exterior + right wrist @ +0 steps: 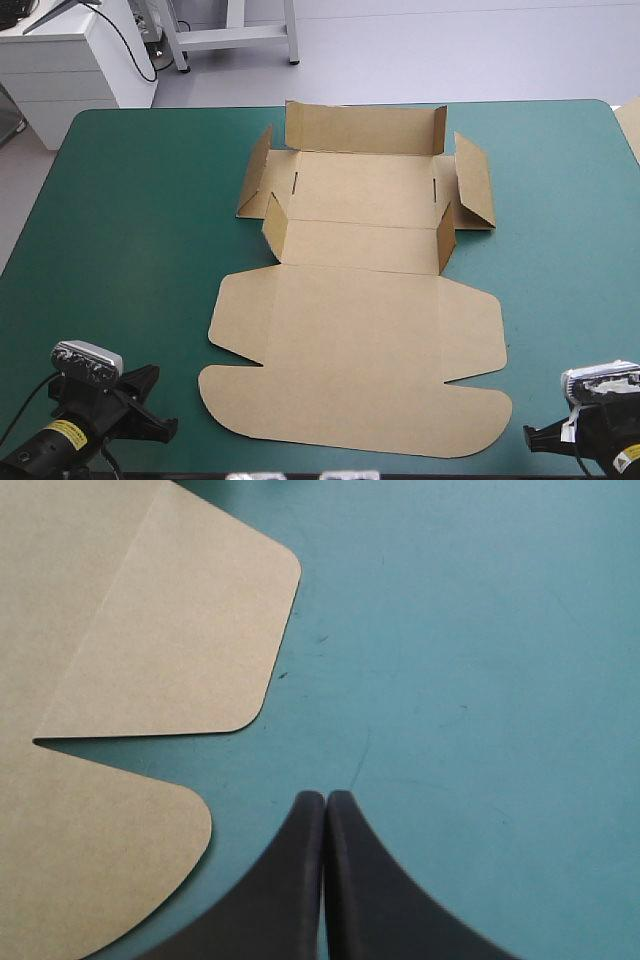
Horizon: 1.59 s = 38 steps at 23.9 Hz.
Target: Fold the box
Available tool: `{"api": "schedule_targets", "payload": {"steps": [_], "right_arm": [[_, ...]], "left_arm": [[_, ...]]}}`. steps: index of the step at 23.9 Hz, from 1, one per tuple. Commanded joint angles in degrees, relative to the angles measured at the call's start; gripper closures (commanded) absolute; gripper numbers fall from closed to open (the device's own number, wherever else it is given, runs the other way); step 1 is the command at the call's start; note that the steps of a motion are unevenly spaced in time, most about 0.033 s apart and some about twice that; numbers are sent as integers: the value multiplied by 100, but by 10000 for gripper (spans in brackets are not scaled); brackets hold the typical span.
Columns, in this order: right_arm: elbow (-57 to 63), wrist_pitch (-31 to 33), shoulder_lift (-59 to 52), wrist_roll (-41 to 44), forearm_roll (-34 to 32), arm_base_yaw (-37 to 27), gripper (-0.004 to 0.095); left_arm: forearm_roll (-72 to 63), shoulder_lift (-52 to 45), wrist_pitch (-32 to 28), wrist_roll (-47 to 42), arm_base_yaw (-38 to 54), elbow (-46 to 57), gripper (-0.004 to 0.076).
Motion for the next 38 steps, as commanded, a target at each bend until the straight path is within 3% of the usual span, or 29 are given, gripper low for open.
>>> {"api": "schedule_targets", "payload": {"steps": [1,11,17,22,25,30,35,37,38], "right_arm": [[-687,-419,540,-152,-59,25,929],[-2949,-292,2727,-182,8,25,929],[-4903,238,4720,-526,1198,25,929],[-6219,1033,6459,-273,1438,25,927],[-6677,1022,7221,-271,1791,29,927],[-6936,1033,7893,-30,1749,205,920],[-6936,1033,8346,160,1717,463,807],[-6936,1033,8528,314,1718,574,726],[-6936,1033,8671,314,1718,661,633]], "left_arm": [[-69,57,-378,-29,-3,-181,731],[-115,57,-378,-32,-3,-181,731],[-115,57,-378,-32,-3,-181,731],[-115,57,-378,-32,-3,-181,731],[-115,57,-378,-32,-3,-181,731],[-104,57,-378,-32,-3,-181,731],[-104,57,-385,-32,-3,-181,731],[-104,57,-385,-32,-3,-181,731],[-104,57,-385,-32,-3,-181,731]]}}
